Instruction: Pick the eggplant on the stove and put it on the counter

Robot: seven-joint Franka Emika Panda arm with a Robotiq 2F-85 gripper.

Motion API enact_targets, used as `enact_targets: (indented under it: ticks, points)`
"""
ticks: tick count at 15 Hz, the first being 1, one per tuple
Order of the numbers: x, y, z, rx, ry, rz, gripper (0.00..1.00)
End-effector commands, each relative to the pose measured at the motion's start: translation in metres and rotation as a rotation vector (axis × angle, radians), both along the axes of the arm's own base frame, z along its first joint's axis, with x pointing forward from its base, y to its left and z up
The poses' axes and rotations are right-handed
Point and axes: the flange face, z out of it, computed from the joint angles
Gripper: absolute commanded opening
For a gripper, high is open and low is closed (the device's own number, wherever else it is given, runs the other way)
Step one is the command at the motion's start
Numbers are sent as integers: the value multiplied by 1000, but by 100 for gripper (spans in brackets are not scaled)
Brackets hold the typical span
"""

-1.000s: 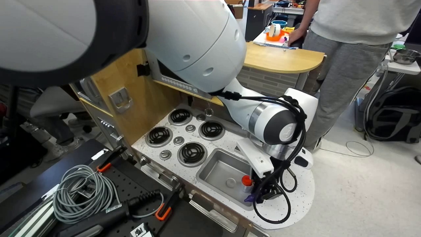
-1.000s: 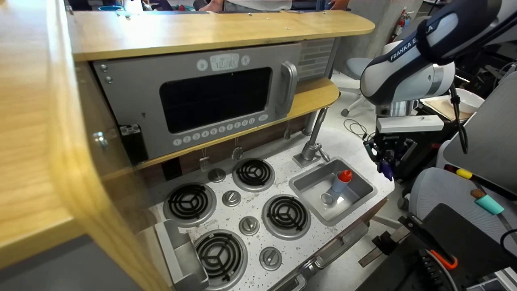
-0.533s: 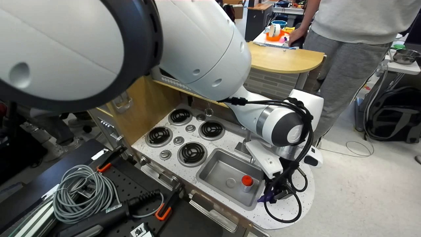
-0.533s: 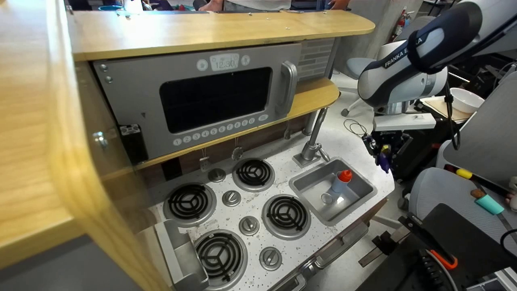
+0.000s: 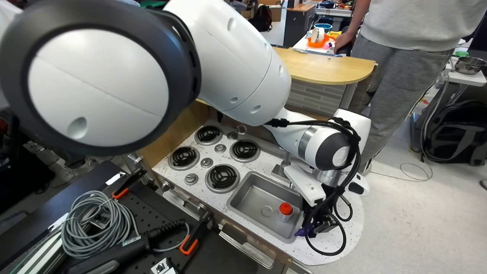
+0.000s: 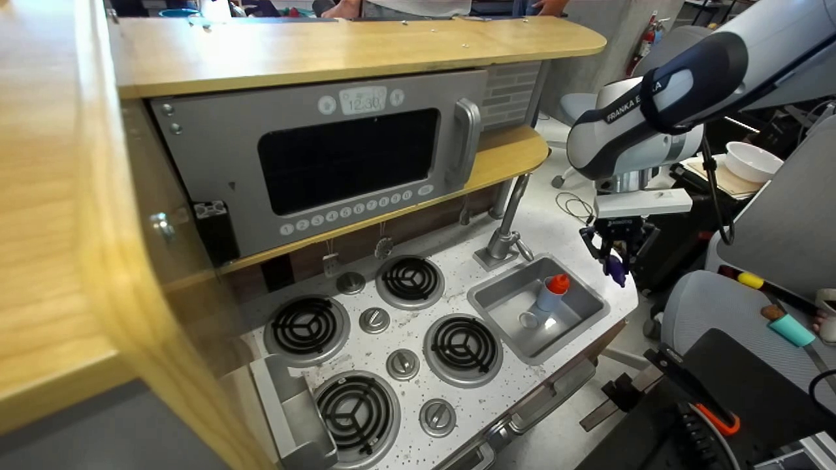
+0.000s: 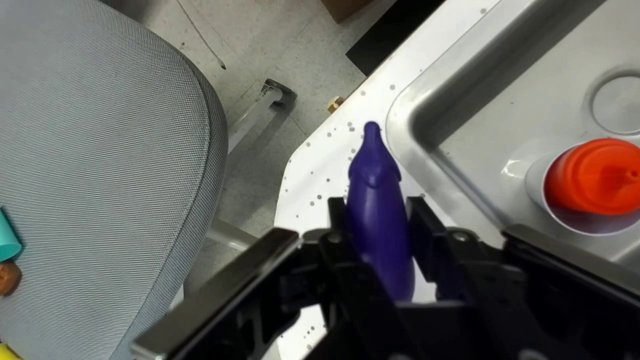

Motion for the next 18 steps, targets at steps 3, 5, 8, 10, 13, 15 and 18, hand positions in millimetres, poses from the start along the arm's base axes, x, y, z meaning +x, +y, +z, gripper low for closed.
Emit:
enact_targets:
  ticks: [3,5,8,10,13,15,18]
  points:
    - [2,-10,-11,16,63,-24,8]
    - [-1,-8,-13,30,110,-28,8]
    - [1,-9,-14,40,122,-33,8]
    - [12,-12,-14,-6,57,3,8]
    - [28,-18,-8,-108,-30,81,8]
    - [37,-24,-5,-178,-99,143,8]
    - [47,-28,-5,-254,-205,225,8]
